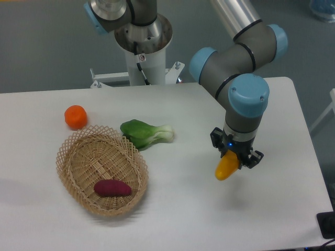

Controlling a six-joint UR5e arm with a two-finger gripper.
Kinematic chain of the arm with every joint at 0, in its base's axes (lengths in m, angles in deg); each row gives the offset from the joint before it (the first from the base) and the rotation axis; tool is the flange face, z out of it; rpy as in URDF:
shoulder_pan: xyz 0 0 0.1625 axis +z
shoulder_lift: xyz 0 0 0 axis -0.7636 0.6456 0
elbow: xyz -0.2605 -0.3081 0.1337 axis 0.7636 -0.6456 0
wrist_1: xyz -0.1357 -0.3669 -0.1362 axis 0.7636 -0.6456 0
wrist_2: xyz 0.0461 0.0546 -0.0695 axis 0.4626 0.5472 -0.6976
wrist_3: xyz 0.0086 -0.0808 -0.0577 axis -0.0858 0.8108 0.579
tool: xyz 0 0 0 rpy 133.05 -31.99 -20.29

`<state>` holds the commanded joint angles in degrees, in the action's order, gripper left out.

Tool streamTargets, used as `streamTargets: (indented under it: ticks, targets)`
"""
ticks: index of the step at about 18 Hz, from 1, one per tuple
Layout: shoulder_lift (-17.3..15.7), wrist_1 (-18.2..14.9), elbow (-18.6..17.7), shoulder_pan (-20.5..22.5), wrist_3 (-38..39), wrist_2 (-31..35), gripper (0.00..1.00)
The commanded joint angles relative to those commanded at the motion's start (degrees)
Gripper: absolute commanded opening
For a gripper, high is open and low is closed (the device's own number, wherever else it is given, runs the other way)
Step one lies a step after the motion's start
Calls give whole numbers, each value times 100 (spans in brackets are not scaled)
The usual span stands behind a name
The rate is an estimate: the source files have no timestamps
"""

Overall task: Place the mango on the table
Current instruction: 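Move the held yellow mango up and toward the bok choy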

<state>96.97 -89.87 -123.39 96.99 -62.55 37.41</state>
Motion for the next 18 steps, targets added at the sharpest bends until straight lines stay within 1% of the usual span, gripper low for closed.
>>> streamTargets:
  ticks: [4, 9, 11, 13, 15, 17, 18]
  targets:
    - [-88, -9, -114, 9, 9, -9, 28]
    - [-70, -17, -132, 0, 26, 0, 28]
    - [-105, -18, -237, 26, 9, -9, 28]
    - [-228, 26, -465, 61, 0, -35, 28]
    - [-395, 166, -850, 105, -52, -79, 28]
    - [-579, 455, -1264, 132, -105, -123, 28]
    - [-624, 735, -1535, 140, -288, -123, 28]
